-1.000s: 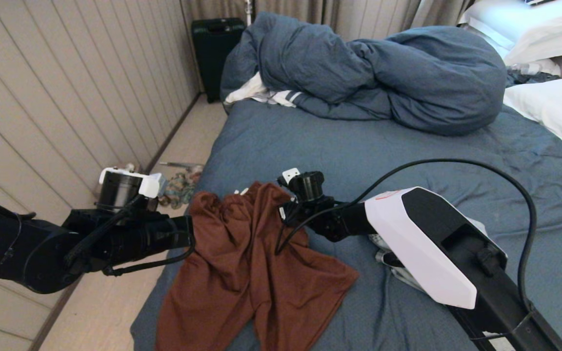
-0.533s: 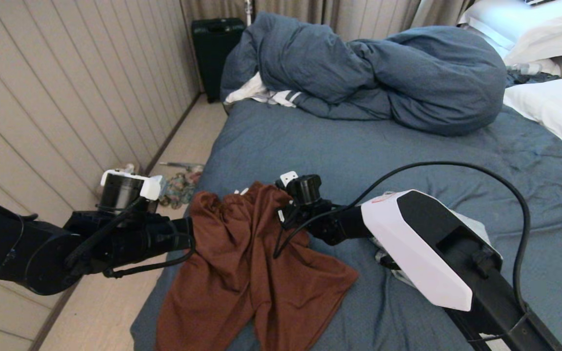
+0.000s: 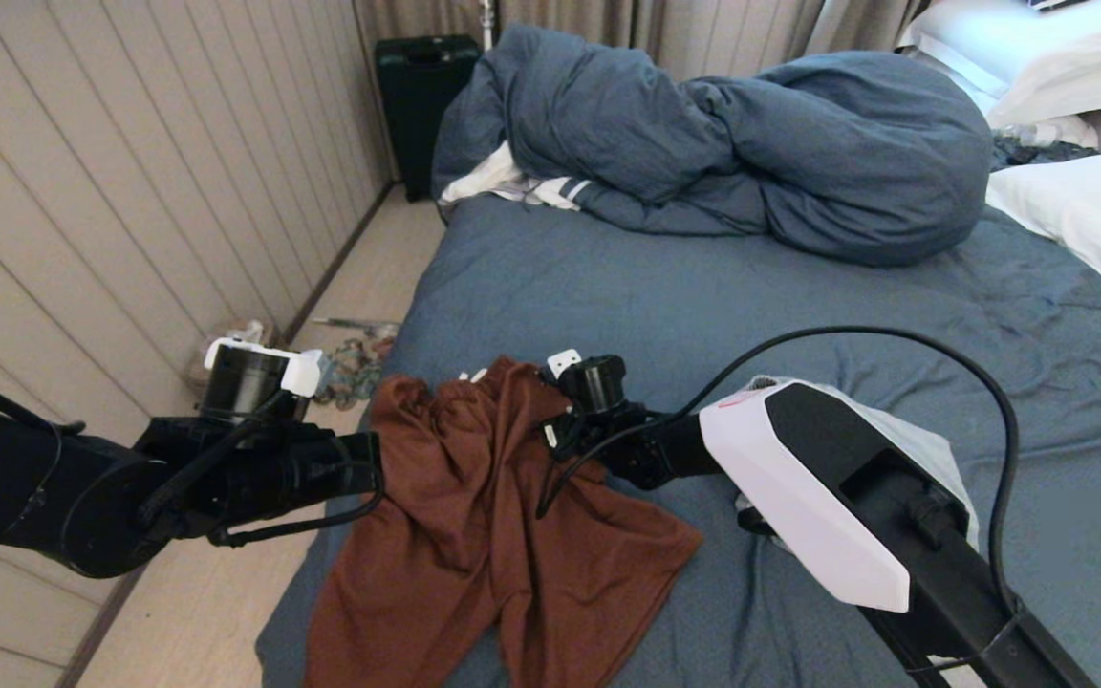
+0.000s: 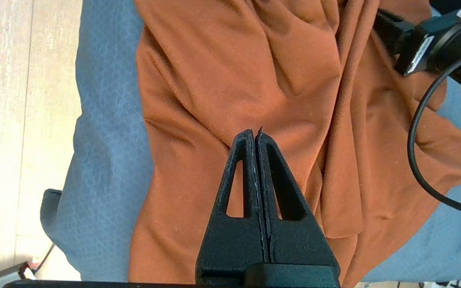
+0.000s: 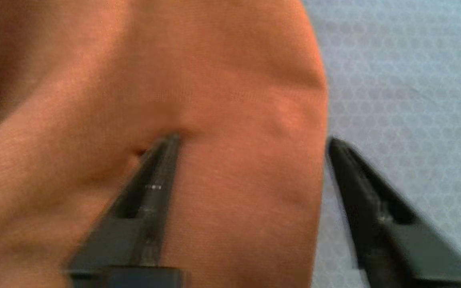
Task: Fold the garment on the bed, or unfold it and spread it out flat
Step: Unford the brown shorts
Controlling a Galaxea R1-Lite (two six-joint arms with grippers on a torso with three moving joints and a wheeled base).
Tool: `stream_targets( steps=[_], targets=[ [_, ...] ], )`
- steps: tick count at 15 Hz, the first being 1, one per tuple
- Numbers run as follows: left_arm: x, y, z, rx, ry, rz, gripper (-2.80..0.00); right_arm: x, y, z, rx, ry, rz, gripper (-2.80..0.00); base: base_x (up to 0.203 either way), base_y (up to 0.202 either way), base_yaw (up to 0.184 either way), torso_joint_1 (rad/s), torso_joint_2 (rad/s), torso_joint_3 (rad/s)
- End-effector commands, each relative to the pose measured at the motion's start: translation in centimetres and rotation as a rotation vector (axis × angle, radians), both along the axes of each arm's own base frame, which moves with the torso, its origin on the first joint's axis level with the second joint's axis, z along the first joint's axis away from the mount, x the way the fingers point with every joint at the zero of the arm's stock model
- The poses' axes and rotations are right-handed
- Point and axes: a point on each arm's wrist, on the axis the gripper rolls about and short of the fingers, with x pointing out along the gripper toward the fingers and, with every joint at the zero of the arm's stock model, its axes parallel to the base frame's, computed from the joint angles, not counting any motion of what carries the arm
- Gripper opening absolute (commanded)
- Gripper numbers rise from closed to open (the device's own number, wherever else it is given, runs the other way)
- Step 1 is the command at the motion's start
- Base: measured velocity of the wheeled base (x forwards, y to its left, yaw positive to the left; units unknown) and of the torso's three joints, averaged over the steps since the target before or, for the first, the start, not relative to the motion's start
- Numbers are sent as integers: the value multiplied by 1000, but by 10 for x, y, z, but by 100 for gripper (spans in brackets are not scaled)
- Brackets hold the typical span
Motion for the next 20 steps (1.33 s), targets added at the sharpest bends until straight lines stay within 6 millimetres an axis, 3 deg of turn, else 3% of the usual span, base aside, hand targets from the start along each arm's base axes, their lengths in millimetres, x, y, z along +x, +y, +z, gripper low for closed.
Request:
stream_targets(
  steps=[1, 6, 9, 12, 15, 20],
  targets=[
    [1, 0, -3, 1, 8, 2, -280, -3, 4, -2, -5, 4, 7, -280, 0, 0, 0, 0, 0, 0],
    [2, -1, -5, 1, 13, 1, -280, -3, 4, 0, 4, -3, -1, -280, 0, 0, 0, 0, 0, 0],
    [2, -1, -5, -3, 18, 1, -280, 1, -6, 5, -2, -13, -52, -280, 0, 0, 0, 0, 0, 0],
    [1, -2, -6, -3, 20, -3, -280, 12, -25, 14, 2, -34, -117, -280, 0, 0, 0, 0, 0, 0],
    [2, -3, -7, -3, 24, -8, -280, 28, -60, 32, 20, -67, -197, -280, 0, 0, 0, 0, 0, 0],
    [4, -4, -11, -1, 37, -10, -280, 47, -111, 44, 25, -91, -294, -280, 0, 0, 0, 0, 0, 0]
  ],
)
